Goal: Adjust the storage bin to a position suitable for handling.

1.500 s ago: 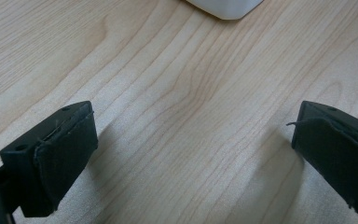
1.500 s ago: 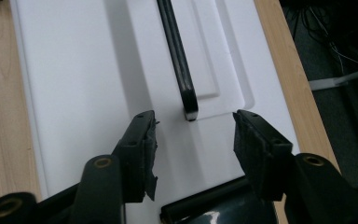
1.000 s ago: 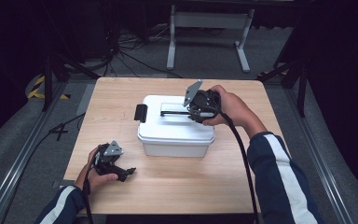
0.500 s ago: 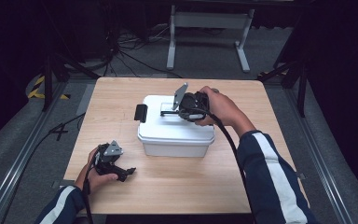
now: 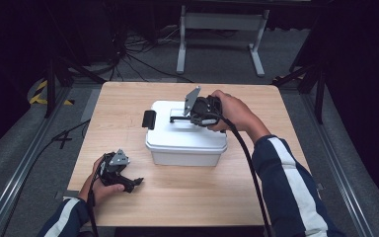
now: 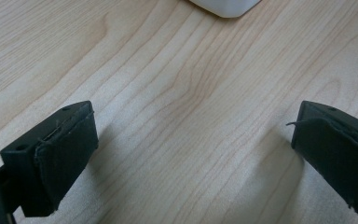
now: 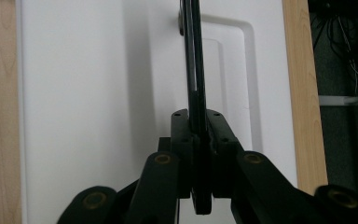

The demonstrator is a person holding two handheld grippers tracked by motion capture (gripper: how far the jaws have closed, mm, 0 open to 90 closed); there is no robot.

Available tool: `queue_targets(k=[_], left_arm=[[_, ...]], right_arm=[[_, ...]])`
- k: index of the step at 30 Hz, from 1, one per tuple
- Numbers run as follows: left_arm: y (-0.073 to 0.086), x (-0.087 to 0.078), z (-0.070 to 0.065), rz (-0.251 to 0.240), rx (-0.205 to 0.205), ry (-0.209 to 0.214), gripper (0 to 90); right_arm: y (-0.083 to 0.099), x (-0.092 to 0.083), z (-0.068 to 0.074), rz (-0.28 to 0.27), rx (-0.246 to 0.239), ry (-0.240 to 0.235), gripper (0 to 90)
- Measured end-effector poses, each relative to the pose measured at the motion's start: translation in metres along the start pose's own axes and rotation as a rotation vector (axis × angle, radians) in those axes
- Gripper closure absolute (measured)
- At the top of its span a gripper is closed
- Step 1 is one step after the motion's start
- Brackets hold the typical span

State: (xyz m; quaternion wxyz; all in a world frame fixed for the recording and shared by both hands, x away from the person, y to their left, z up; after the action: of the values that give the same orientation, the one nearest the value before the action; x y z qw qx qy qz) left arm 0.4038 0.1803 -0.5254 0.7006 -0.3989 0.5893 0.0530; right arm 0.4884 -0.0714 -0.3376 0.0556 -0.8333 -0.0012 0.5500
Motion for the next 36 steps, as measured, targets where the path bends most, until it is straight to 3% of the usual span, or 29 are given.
queue_targets(k=[10, 16, 25, 36], left_arm=[[0.002, -0.001, -0.001, -0.003, -0.005, 0.0, 2.0], [0.002, -0.001, -0.001, -0.004, -0.005, 0.0, 2.0], [0.002, -0.001, -0.001, -0.005, -0.004, 0.001, 2.0], [0.002, -0.001, -0.001, 0.0, -0.001, 0.005, 2.0]], right_arm=[[-0.002, -0.003, -0.001, -0.012, -0.017, 0.007, 83.9], [-0.003, -0.006, -0.003, -0.03, 0.002, 0.01, 83.9], [-0.003, -0.015, -0.006, -0.088, -0.007, 0.032, 84.2], [0.013, -0.03, -0.009, -0.121, 0.021, 0.064, 84.3]])
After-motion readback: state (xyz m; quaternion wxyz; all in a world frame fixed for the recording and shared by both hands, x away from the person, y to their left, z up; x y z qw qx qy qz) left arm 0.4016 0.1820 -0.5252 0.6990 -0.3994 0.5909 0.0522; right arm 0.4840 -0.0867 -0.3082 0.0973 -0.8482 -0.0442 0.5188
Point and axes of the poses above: each handheld gripper's, and its own axes: x roughly forward along the jaws, y roughly out of its underside, z roughly to its left, the point moved 6 cm from there along x, roughly forward along the jaws, and after that the axes turned 14 degrees about z, right-handed, at the moved point
